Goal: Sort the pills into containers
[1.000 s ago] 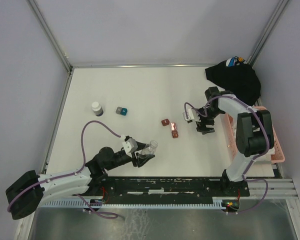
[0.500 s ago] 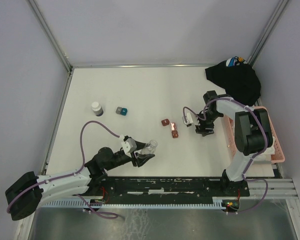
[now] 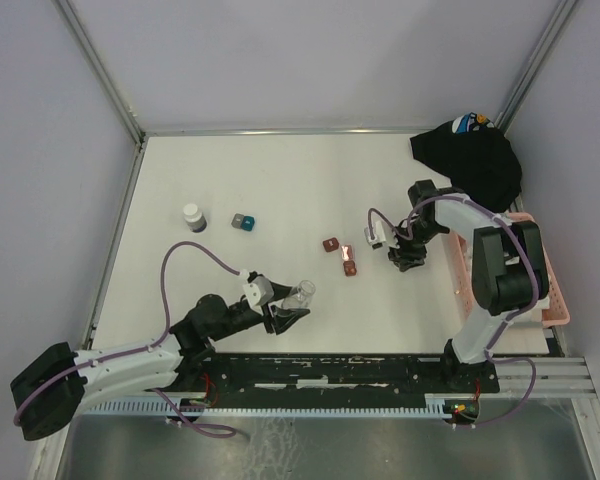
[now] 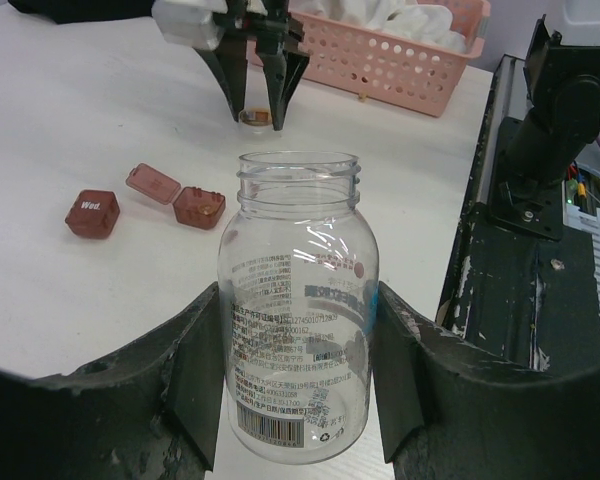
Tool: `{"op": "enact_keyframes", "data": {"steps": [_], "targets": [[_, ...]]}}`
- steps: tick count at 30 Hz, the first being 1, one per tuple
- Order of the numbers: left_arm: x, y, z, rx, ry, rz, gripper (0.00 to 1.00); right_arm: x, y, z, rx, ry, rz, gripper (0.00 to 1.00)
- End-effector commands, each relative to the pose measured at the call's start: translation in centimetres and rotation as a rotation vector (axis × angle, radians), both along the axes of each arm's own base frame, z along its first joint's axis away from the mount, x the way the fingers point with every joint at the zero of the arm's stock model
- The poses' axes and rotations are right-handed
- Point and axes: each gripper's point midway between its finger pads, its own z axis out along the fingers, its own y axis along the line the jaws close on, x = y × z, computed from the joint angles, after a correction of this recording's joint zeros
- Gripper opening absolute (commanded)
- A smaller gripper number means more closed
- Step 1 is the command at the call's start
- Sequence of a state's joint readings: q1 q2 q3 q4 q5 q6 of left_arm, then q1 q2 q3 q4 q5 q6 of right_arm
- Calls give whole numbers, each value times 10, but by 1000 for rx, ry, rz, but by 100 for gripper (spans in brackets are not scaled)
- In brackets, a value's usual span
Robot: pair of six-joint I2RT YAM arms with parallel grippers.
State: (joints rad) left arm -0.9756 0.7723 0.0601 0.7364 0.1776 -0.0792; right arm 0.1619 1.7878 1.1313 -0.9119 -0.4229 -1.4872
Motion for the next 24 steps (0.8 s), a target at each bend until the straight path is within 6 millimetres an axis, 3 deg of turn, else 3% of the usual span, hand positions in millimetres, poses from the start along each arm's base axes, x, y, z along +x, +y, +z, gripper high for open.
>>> {"op": "enact_keyframes", "data": {"steps": [1,8,12,18,21,24], "targets": [[-6,-6,19,-68,-36,-48,3,-6,40,69,229,-8,-70,31],[-21,-25,22,-17,-98,-201,3,-56,103,183,626,70,-15,29],[-23,-39,22,13,-103,-260,3,-88,126,225,758,112,50,29],[-15,-56,35,-8,-92,-273,3,-115,150,242,813,127,92,29],[-10,-61,45,-42,-75,-258,3,-112,161,239,780,71,76,30],[-8,-63,52,-65,-68,-251,3,-123,167,232,744,66,125,30]]}}
